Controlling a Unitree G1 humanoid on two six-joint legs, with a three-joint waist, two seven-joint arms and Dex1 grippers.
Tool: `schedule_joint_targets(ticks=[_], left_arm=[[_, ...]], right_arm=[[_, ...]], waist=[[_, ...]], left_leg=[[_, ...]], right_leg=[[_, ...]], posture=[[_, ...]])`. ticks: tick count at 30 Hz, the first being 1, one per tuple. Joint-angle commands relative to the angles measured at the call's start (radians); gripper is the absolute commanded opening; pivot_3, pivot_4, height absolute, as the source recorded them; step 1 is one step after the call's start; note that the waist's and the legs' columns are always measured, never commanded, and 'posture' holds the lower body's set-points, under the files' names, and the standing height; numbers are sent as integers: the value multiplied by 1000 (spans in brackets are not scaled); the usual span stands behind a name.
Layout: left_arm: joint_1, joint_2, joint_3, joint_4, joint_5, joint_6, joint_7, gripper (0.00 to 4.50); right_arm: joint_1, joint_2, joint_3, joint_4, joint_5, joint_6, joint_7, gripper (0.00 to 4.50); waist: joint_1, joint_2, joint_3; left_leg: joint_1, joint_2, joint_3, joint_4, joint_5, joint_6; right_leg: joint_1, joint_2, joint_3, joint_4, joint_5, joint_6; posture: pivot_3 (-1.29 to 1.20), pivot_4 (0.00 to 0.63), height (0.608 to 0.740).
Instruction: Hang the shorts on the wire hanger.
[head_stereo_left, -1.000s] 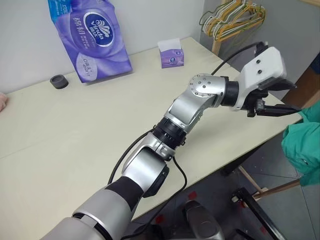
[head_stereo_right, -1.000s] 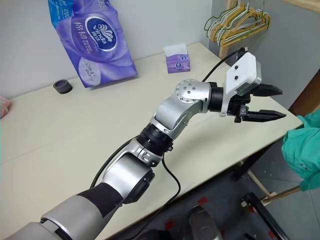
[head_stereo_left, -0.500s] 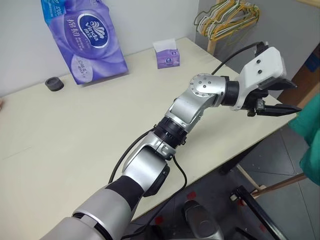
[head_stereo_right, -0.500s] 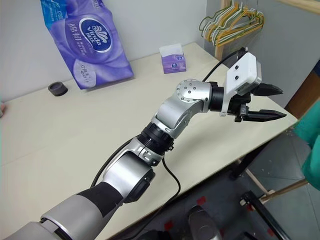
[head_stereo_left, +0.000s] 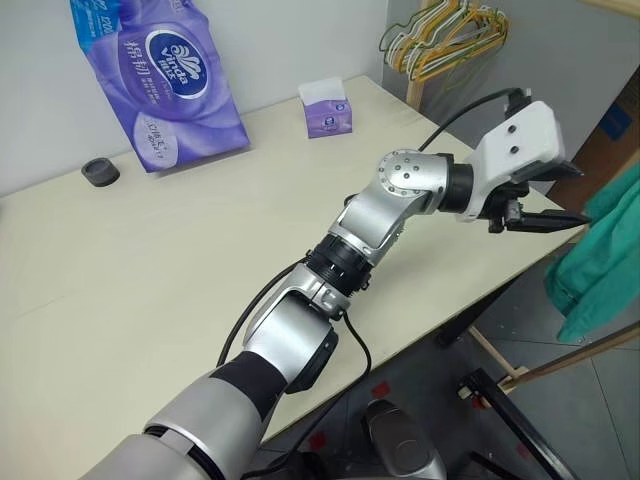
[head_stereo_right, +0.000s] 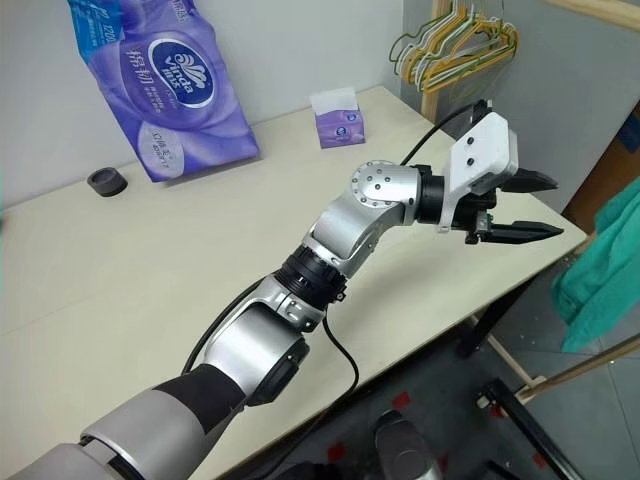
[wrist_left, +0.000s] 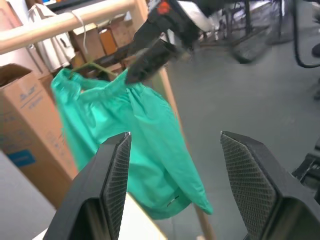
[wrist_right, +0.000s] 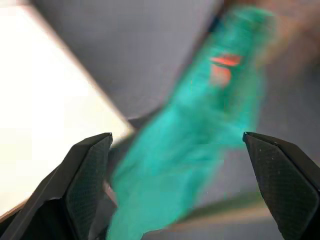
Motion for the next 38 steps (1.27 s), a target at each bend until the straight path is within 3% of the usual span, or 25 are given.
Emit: schedule_joint_targets(ticks=[1,4,8,12,15,20,25,28,31,38], left_arm=[[71,85,13,-72,53,22,54,2992],[162,163,38,-144,82,97,133,2992],[301,220,136,-248,91,238,330,2992],[496,233,289,-388,155,298,658,2992],[620,241,318,-483,252,281,849,2992],[873,190,413,-633,271,254,1034,2992],[956,167,463,-681,235,273,1080,2992],[975,183,477,-686,222,272,1071,2992],[973,199,477,-685,205,274,1047,2992],[968,222,458,-691,183,276,1006,2992]], right_arm=[[39,154,-9,-233,31,-39,-41,4461],[103,320,66,-362,15,-135,-107,4461],[169,512,236,-386,-21,-376,-177,4461],[234,663,458,-235,-148,-732,-257,4461],[263,751,510,-99,-161,-921,-253,4461],[249,883,587,164,-186,-1149,-250,4461],[202,943,600,329,-193,-1257,-241,4461],[174,966,591,395,-190,-1292,-246,4461],[158,970,588,429,-188,-1311,-238,4461],[166,957,574,451,-183,-1327,-229,4461]], waist=[[-1,0,-1],[0,2,-8],[20,-1,-10],[47,-12,-31],[92,-20,-43],[196,-30,-66],[333,-32,-71],[389,-34,-73],[422,-34,-74],[438,-34,-74]], left_leg=[[0,0,0,0,0,0],[1,2,-2,1,1,-2],[-2,0,-6,13,2,-3],[-4,0,-9,16,2,-4],[-5,0,-10,16,3,-5],[-5,0,-16,16,4,-8],[-6,0,-17,16,6,-10],[-5,1,-21,16,9,-13],[-5,1,-26,16,11,-15],[-5,1,-29,16,12,-16]], right_leg=[[0,0,0,1,0,0],[0,1,-1,3,1,2],[-6,0,-3,15,2,1],[-9,-1,-6,19,8,-7],[-10,-1,-7,18,10,-11],[-10,-1,-12,17,12,-14],[-10,-1,-16,17,15,-19],[-9,-1,-25,16,17,-23],[-7,-1,-30,16,18,-25],[-5,-1,-34,16,17,-27]], posture=[[-380,119,740],[-354,108,740],[-298,88,740],[-210,66,740],[-162,60,740],[-21,41,740],[94,49,740],[123,53,740],[151,63,740],[151,72,740]])
